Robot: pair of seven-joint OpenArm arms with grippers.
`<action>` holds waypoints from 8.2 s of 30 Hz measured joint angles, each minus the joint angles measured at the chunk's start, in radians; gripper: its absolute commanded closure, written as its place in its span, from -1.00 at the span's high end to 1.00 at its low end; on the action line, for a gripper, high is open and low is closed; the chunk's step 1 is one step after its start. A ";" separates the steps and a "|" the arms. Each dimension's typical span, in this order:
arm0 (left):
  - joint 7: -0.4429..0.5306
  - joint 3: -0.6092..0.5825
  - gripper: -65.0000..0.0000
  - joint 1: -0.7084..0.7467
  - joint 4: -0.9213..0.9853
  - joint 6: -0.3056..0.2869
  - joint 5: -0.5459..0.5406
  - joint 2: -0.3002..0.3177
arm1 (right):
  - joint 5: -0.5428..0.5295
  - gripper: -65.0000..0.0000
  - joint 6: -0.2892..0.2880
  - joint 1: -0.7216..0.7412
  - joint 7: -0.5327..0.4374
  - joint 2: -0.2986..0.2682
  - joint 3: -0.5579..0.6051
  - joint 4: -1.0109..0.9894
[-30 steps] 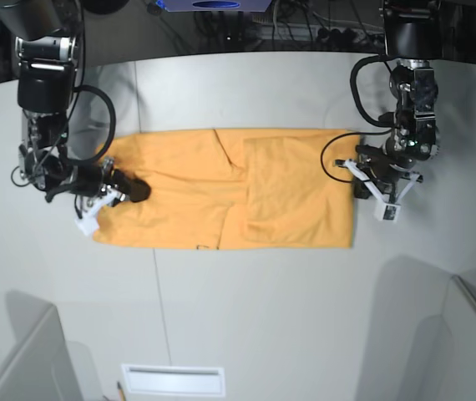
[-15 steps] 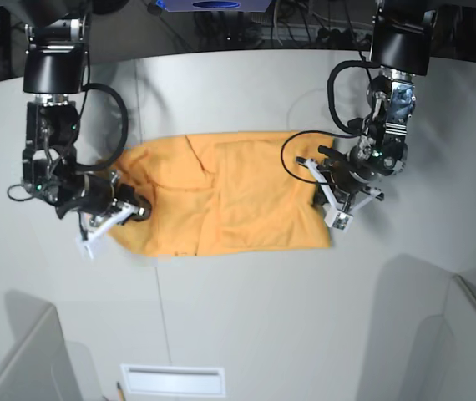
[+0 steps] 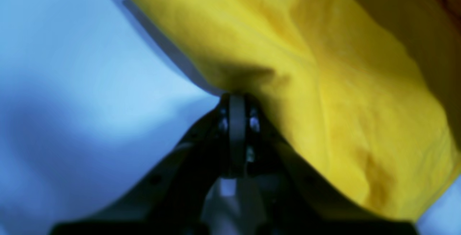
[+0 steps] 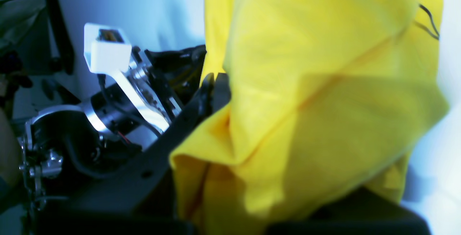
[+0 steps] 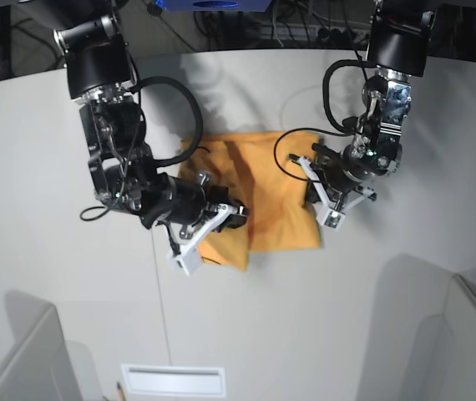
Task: Fold the T-shirt properly
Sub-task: 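Fold the held end with the right gripper over toward the left gripper, then press the folded layers flat with the right gripper, then grasp the folded shirt's edges with both grippers and rotate it, then push the folded shirt straight with the left gripper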
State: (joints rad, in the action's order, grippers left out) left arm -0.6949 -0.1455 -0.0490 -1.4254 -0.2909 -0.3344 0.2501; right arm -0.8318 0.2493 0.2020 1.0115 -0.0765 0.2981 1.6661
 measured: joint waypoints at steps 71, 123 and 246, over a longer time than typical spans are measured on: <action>-0.170 0.851 -1.00 0.304 -0.224 -0.180 -0.001 0.034 | 0.123 0.17 0.194 0.296 -0.369 0.135 0.761 -0.134; -0.176 0.858 -1.00 0.333 -0.286 -0.204 0.002 0.002 | -0.058 -1.00 0.054 0.346 -0.462 0.178 0.484 -0.488; 0.244 -1.328 -1.00 -0.779 0.237 -0.142 -0.111 0.051 | 0.100 -1.00 0.214 -0.641 -0.391 -0.091 -0.622 0.231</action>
State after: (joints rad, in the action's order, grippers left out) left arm -0.4511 -1.4734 -0.8284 -1.1885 -0.4332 -0.4458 0.3016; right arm -0.7322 0.4629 -0.4389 0.6205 -0.1677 -0.3237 1.8973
